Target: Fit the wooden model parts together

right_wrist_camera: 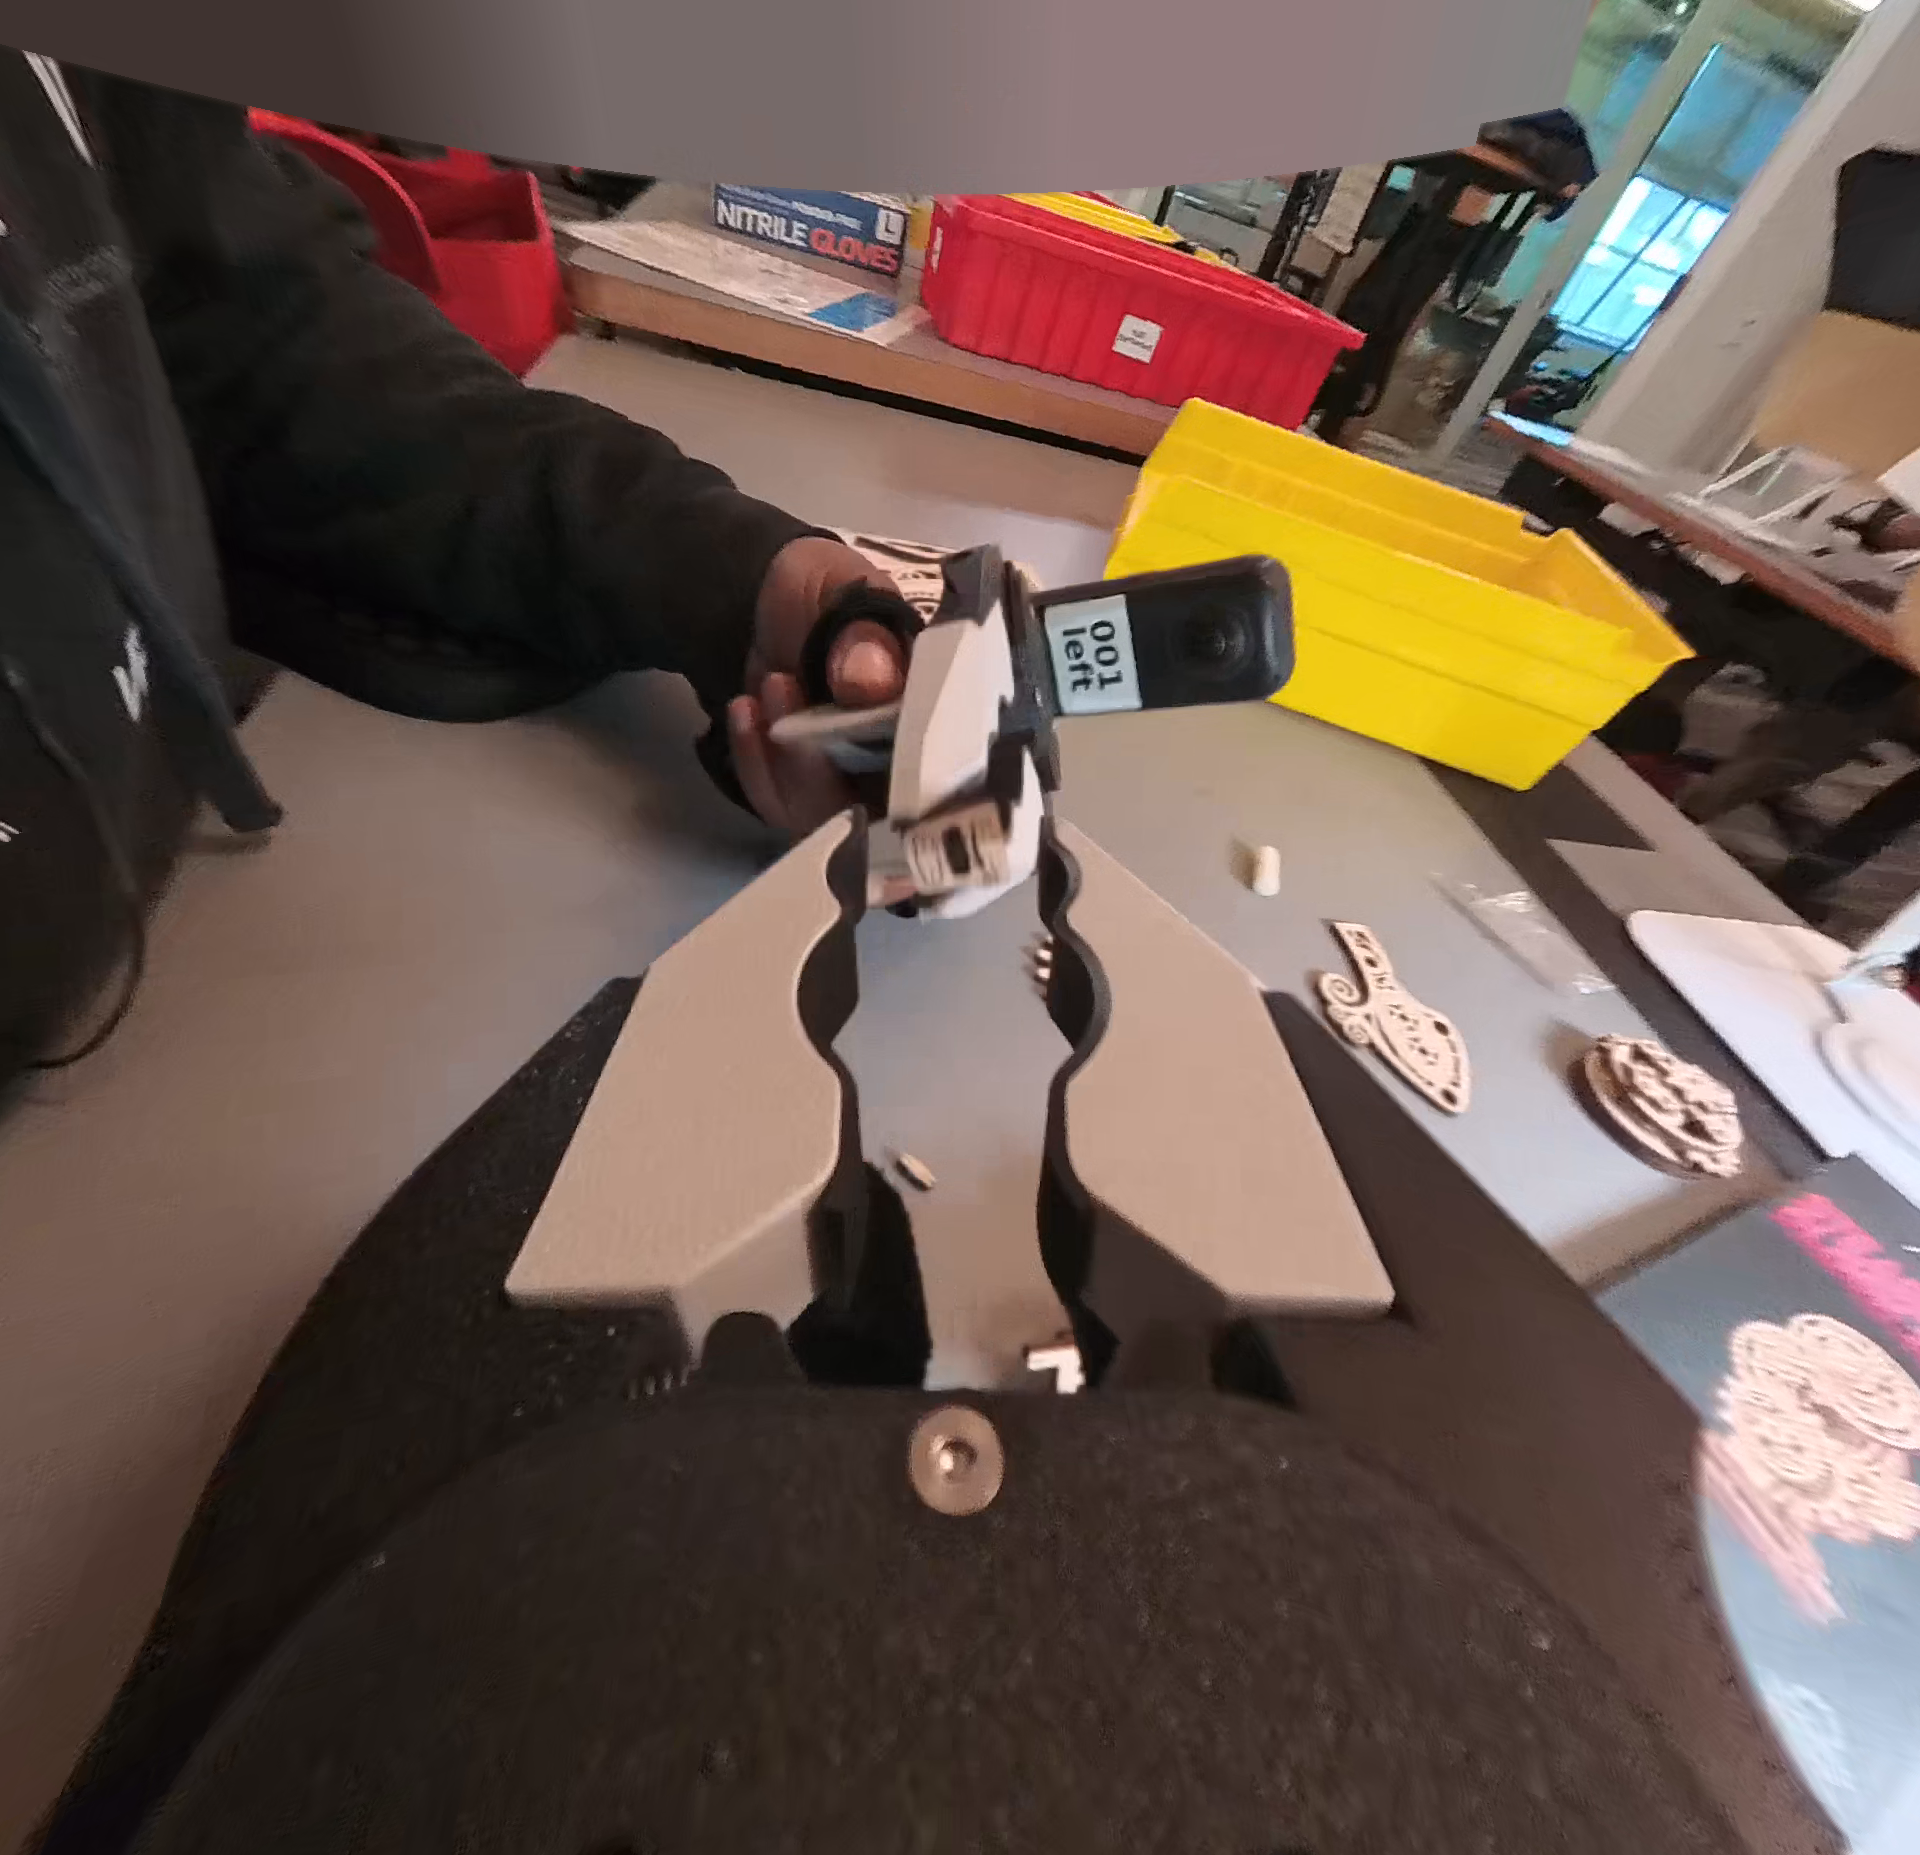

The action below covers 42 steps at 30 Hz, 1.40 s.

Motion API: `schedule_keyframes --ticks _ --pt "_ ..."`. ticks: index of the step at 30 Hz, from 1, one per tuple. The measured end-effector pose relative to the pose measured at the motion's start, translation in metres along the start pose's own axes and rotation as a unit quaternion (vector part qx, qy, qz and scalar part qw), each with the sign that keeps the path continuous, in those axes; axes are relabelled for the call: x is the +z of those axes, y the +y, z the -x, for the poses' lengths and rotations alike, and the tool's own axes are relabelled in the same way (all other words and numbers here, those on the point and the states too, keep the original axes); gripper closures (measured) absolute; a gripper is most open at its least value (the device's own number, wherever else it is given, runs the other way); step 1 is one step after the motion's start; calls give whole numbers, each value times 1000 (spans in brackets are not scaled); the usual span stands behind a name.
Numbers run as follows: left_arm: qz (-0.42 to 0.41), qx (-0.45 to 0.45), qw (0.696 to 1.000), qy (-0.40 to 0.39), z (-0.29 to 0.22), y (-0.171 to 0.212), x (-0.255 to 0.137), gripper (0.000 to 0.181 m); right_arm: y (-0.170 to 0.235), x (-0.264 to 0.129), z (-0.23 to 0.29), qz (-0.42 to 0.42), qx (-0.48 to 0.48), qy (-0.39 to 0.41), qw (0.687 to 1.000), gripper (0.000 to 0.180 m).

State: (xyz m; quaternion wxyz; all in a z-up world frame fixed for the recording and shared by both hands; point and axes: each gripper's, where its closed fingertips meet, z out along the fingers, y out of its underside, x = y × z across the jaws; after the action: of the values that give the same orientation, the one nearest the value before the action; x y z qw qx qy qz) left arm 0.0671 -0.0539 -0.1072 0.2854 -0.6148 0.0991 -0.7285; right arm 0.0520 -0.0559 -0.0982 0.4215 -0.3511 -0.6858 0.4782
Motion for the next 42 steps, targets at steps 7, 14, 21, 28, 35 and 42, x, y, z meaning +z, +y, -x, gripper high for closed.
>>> schedule_keyframes --ticks 7,14,21,28,35,42 --pt "84 194 947 -243 42 3 -12 166 24 -1 -22 52 119 30 991 161" --pt "106 304 867 -381 59 -10 -27 166 42 8 -28 66 290 27 955 163" --pt "105 349 833 -416 57 -18 -31 166 50 15 -29 86 300 46 949 174" --pt "129 397 784 -460 60 -21 -35 166 51 18 -32 77 318 60 943 176" --pt "70 346 866 -353 42 -22 -24 154 33 9 -29 22 304 5 953 179" --pt "0 230 959 -164 9 -21 -11 168 11 0 -23 -43 301 -47 951 179"
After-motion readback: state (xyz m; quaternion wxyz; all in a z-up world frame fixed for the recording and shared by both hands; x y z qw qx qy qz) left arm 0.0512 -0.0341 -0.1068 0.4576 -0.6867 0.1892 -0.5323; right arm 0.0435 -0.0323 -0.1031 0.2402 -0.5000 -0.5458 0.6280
